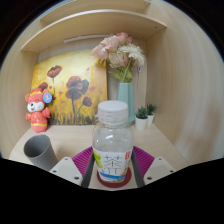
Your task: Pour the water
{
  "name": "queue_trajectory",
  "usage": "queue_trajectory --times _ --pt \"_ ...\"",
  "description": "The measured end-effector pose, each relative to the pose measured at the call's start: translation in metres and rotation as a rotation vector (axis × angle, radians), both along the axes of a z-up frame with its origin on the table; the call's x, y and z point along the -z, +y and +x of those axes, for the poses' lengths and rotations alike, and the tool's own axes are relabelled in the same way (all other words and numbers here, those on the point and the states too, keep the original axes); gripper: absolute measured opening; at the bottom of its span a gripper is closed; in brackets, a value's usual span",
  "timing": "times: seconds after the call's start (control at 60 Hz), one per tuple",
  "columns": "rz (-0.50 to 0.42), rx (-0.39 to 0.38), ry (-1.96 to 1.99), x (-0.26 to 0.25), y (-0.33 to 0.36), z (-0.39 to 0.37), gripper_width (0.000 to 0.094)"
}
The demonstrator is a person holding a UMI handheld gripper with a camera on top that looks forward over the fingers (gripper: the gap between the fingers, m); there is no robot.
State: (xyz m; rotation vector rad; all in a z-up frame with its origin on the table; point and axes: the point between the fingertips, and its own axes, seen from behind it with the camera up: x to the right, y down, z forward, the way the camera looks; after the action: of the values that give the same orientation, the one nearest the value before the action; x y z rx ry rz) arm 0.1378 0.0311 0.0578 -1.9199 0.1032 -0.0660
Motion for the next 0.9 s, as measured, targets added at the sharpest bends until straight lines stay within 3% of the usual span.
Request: queue_trajectory --times 0.083,0.217,0.45,0.633,0.9 --pt "-0.058 -0.019 0.006 0.010 -0.011 -0.005 0.0778" --pt "-0.137 -0.036 -0.046 0.026 -0.039 -0.008 0.0796" --pt "-0.262 0.005 -0.070 0.037 -0.131 -0.036 0.0794" --pt "-0.256 -0.012 -0.029 -0.010 -0.173 -0.104 0.0799" --pt "-0.157 -0.062 0.011 -0.093 -0.187 -0.187 0.0798"
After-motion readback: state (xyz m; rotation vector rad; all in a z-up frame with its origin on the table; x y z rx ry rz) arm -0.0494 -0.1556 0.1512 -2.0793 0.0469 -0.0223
